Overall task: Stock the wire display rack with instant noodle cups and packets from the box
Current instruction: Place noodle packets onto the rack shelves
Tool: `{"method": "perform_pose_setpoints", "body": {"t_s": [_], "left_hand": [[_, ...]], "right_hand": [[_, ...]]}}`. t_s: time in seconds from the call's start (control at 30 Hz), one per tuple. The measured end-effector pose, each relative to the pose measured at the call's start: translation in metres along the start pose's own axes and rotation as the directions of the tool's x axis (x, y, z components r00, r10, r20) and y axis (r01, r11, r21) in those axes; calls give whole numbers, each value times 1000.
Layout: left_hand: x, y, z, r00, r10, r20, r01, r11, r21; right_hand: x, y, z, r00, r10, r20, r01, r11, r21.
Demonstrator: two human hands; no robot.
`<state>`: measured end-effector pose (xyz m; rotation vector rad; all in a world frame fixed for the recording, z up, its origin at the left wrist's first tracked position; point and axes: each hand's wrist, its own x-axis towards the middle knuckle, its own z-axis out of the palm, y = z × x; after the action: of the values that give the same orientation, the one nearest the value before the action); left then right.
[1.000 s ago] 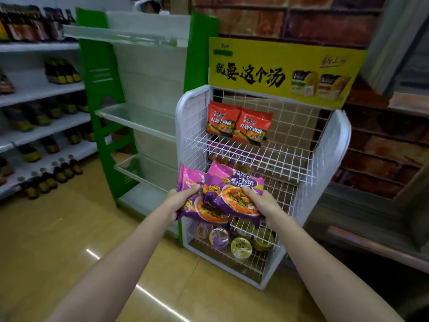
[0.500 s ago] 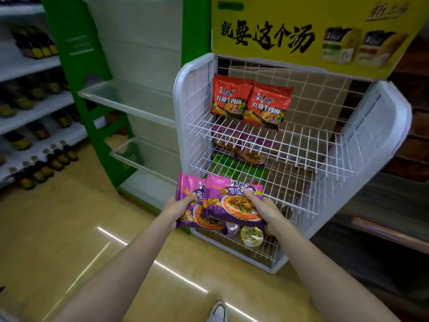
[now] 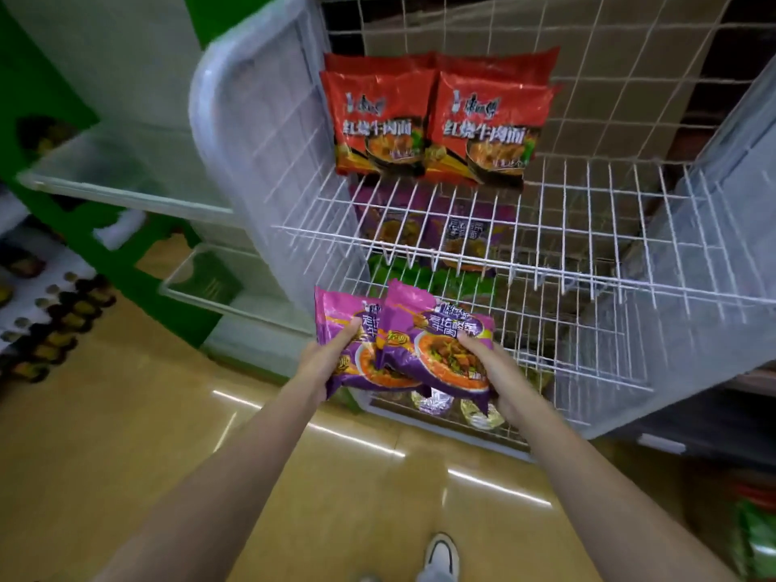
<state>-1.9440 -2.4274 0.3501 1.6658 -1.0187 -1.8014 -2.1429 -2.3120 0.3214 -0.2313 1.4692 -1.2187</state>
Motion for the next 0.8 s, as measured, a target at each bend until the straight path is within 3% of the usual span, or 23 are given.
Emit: {"method": "perform_pose_setpoints", "body": {"t_s": [0.2,0.47,0.63,0.8], "left_hand": [[83,1,29,995,43,93,-37,997,-74],[158,3,40,977,55,205,-41,996,-73],[175,4,36,961,55,272,-62,998,20],[179,10,33,918,168,360,-211,974,85]], "right_hand": [[48,1,-18,999,-18,-50,24,992,124],[86,1,-15,980,-187,-72,198,959,202],[107,-5,-12,954,-246,-170,272,951,150],[122,-5,-18,957,-244,-157,258,963,72]]}}
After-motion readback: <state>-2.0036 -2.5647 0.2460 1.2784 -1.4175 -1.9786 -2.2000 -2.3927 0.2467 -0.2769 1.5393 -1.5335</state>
